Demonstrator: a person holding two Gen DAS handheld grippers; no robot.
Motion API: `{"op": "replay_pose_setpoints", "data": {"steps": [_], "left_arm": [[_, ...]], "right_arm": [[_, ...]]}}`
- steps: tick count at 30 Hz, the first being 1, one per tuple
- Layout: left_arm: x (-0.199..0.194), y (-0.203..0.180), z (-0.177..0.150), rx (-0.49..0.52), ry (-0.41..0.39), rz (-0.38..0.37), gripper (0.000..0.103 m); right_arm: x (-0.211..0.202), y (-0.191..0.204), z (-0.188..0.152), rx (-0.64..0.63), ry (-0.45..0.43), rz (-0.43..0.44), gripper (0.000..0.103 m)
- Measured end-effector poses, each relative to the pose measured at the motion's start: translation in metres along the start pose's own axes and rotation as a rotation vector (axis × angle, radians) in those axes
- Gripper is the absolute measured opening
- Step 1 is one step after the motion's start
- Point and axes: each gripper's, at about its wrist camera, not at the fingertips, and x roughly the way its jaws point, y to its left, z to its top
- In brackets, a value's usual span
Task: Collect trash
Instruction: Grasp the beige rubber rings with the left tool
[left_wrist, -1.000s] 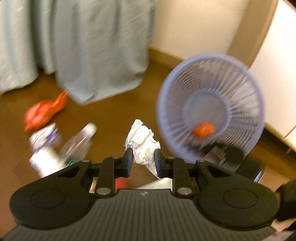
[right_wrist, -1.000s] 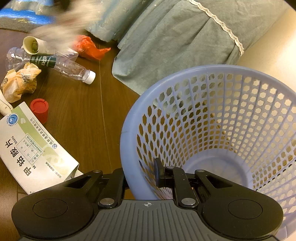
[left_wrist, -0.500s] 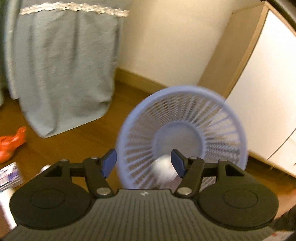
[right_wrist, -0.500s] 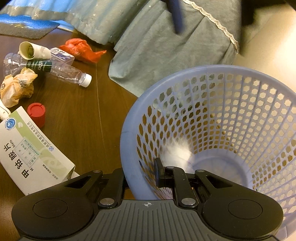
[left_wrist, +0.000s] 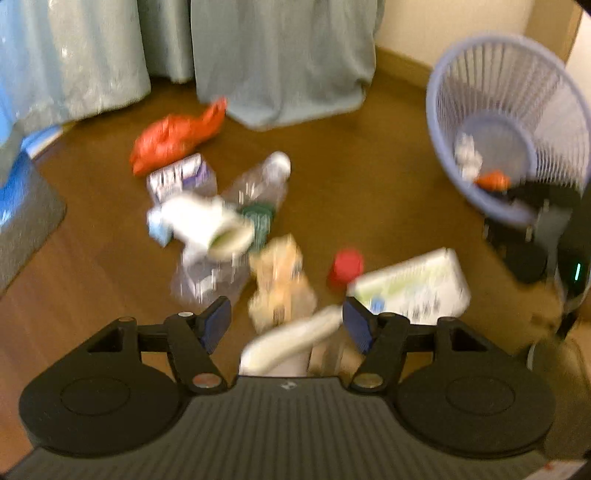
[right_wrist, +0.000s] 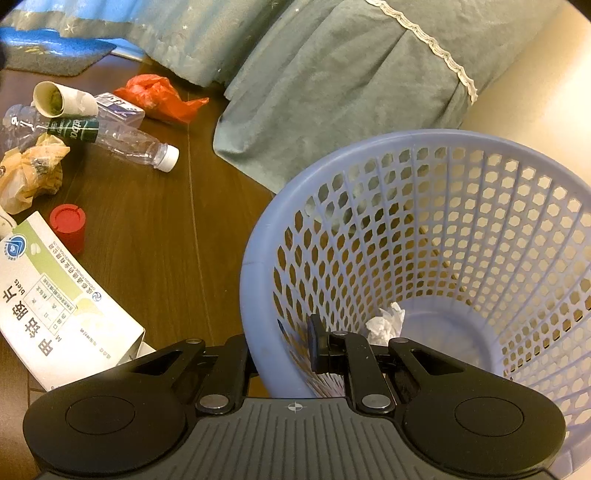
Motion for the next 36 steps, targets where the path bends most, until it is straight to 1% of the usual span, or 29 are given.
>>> {"op": "replay_pose_setpoints", "data": {"steps": [2,8,11,13,17,19,21,22,25,26,27,28,30,32,36], "left_arm": [[0.003,-0.003,-0.014,-0.003,0.029,-0.021,0.061],[0.027,-0.023,-0.026,0.056,0.073,-0.077,0.06],[0.04,-0.03,-0.03,0.108,0.101,-0.083,0.06],[0.047,-0.031,-0.034,0.123,0.117,-0.087,0.06],[0.059,-0.03,-0.038,0.117,0.152,-0.1,0.06],[0.066,-0.025,-0.036,0.089,0.163,-0.106,0.059],[0.069,-0.022,-0.033,0.061,0.168,-0.11,0.053],[0.07,-0.021,-0.031,0.056,0.167,-0.11,0.053],[0.073,-0.022,-0.028,0.075,0.172,-0.107,0.049],[0.074,-0.023,-0.028,0.083,0.175,-0.109,0.043],[0.076,-0.024,-0.028,0.091,0.179,-0.108,0.04],[0.076,-0.025,-0.028,0.097,0.18,-0.107,0.04],[0.075,-0.026,-0.028,0.103,0.176,-0.107,0.034],[0.072,-0.028,-0.027,0.105,0.172,-0.104,0.032],[0.057,-0.03,-0.023,0.098,0.145,-0.104,0.032]], "right_arm": [[-0.001,0.001,-0.002,-0.005,0.001,-0.002,0.01],[-0.002,0.003,-0.005,-0.02,0.006,-0.005,0.01],[-0.003,0.005,-0.006,-0.024,0.006,-0.006,0.01],[-0.003,0.005,-0.005,-0.022,0.007,-0.006,0.01],[-0.004,0.008,-0.006,-0.03,0.007,-0.007,0.01],[-0.005,0.008,-0.007,-0.033,0.006,-0.007,0.01],[-0.005,0.009,-0.007,-0.031,0.006,-0.007,0.01],[-0.005,0.009,-0.007,-0.031,0.007,-0.008,0.01],[-0.005,0.009,-0.007,-0.032,0.007,-0.008,0.01],[-0.005,0.009,-0.007,-0.031,0.007,-0.008,0.01],[-0.005,0.009,-0.007,-0.031,0.007,-0.008,0.01],[-0.005,0.009,-0.007,-0.031,0.007,-0.008,0.01],[-0.005,0.009,-0.007,-0.03,0.007,-0.009,0.01],[-0.005,0.009,-0.007,-0.031,0.008,-0.009,0.01],[-0.006,0.009,-0.007,-0.031,0.006,-0.009,0.01]]}}
